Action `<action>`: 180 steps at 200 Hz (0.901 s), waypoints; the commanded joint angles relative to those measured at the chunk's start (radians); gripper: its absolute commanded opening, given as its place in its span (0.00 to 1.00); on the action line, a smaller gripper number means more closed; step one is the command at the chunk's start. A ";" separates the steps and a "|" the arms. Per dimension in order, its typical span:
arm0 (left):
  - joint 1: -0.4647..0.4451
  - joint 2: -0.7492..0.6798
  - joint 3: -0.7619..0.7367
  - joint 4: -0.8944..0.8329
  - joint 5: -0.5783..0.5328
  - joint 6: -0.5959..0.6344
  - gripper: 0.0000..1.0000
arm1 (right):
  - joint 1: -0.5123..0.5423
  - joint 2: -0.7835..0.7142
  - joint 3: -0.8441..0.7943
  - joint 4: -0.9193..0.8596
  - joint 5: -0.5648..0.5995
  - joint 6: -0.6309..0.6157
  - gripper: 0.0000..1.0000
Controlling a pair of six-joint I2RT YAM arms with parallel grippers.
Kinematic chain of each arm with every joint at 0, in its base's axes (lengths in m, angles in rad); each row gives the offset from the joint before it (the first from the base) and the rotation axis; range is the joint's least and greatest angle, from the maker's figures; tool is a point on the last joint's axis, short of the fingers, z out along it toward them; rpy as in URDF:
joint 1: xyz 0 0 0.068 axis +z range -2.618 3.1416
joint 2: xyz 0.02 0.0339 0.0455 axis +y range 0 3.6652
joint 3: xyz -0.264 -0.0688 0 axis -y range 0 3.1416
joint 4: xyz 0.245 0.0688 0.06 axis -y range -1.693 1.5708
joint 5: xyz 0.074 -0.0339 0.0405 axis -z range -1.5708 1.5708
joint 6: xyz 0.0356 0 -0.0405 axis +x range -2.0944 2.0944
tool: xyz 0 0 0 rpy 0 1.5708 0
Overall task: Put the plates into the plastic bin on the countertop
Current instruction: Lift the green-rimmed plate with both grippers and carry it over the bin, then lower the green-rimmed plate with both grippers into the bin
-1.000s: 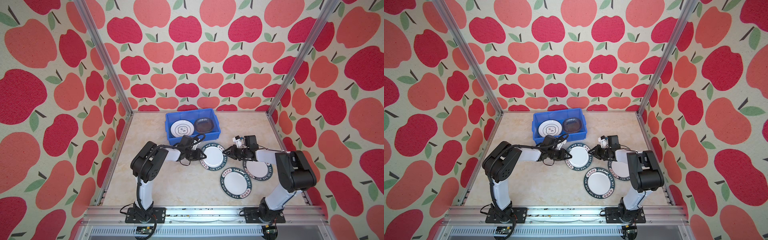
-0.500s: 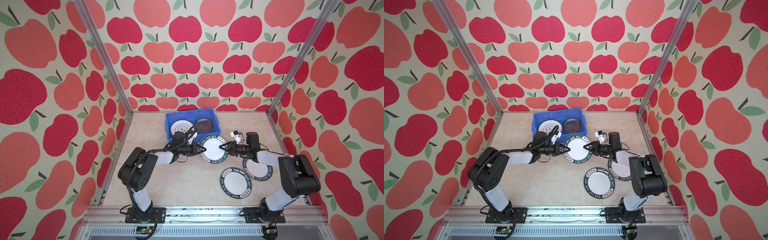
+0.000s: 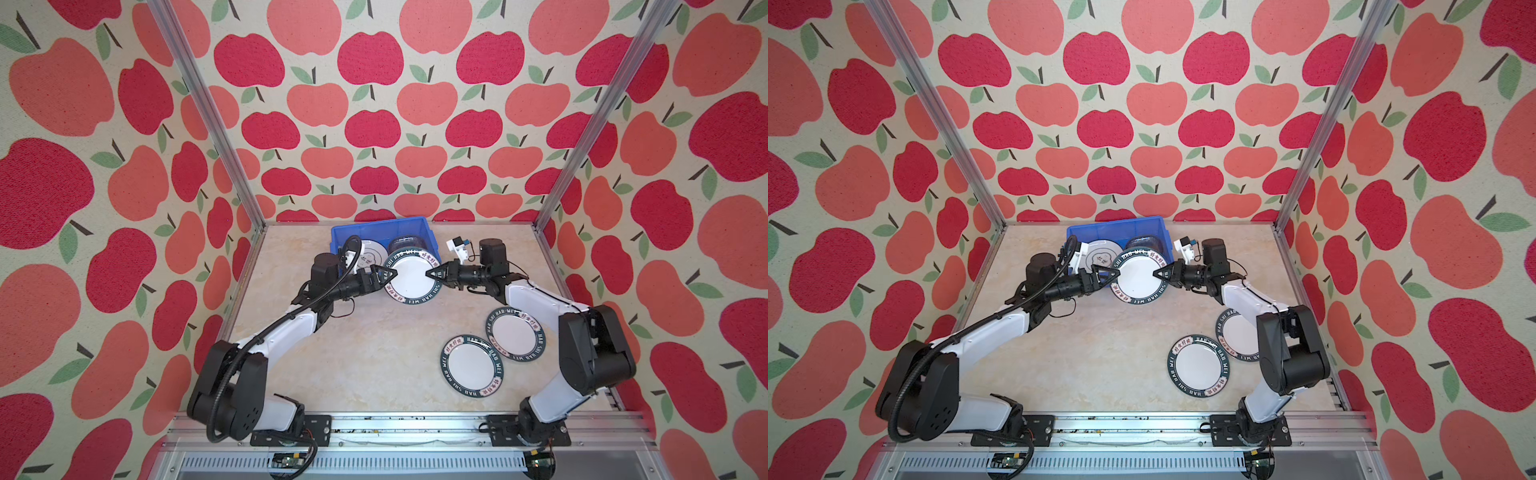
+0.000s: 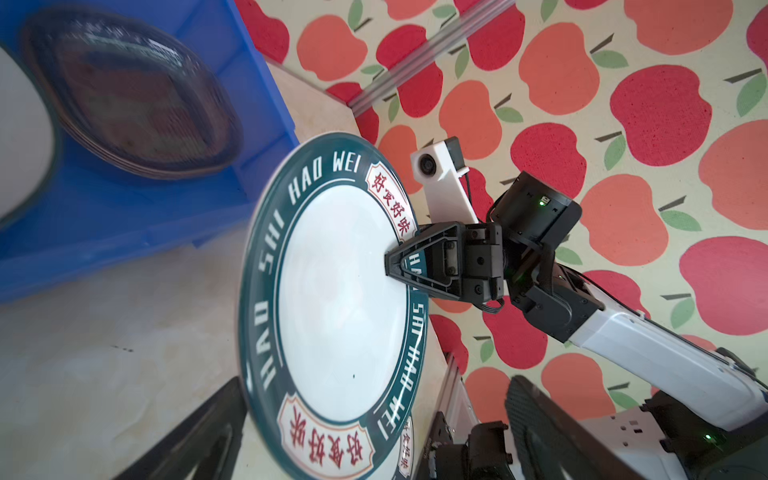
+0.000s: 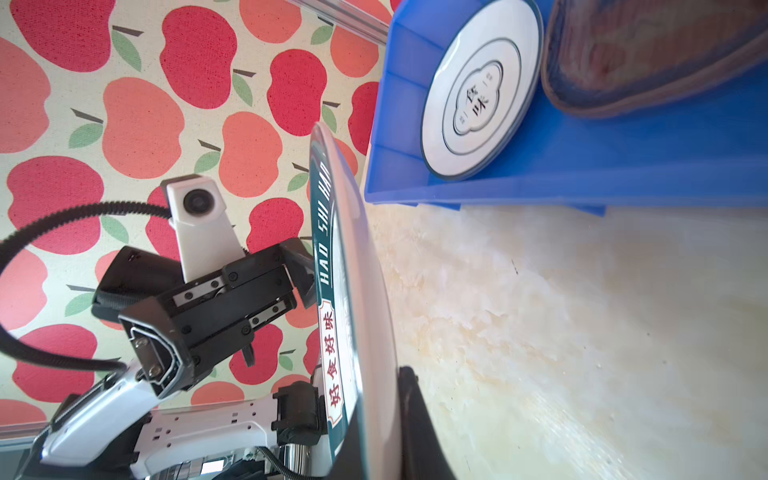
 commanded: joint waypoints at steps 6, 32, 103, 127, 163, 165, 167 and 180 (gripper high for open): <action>0.135 -0.147 -0.045 -0.250 -0.213 0.138 0.99 | 0.043 0.086 0.225 -0.209 0.141 -0.065 0.00; 0.262 -0.197 -0.049 -0.375 -0.250 0.192 0.99 | 0.066 0.246 0.448 -0.231 0.135 -0.012 0.00; 0.325 -0.073 -0.098 -0.245 -0.212 0.189 0.99 | 0.111 0.724 1.068 -0.361 0.085 0.033 0.00; 0.320 -0.059 -0.125 -0.185 -0.196 0.162 1.00 | 0.122 0.856 1.275 -0.467 0.120 -0.012 0.00; 0.315 -0.043 -0.133 -0.170 -0.185 0.156 1.00 | 0.126 1.066 1.564 -0.585 0.118 0.003 0.00; 0.316 -0.041 -0.132 -0.171 -0.182 0.157 1.00 | 0.126 1.071 1.566 -0.582 0.117 0.006 0.00; 0.314 -0.041 -0.132 -0.172 -0.181 0.159 1.00 | 0.126 1.074 1.566 -0.577 0.117 0.010 0.00; 0.313 -0.040 -0.124 -0.191 -0.185 0.163 1.00 | 0.135 1.096 1.567 -0.569 0.128 0.009 0.00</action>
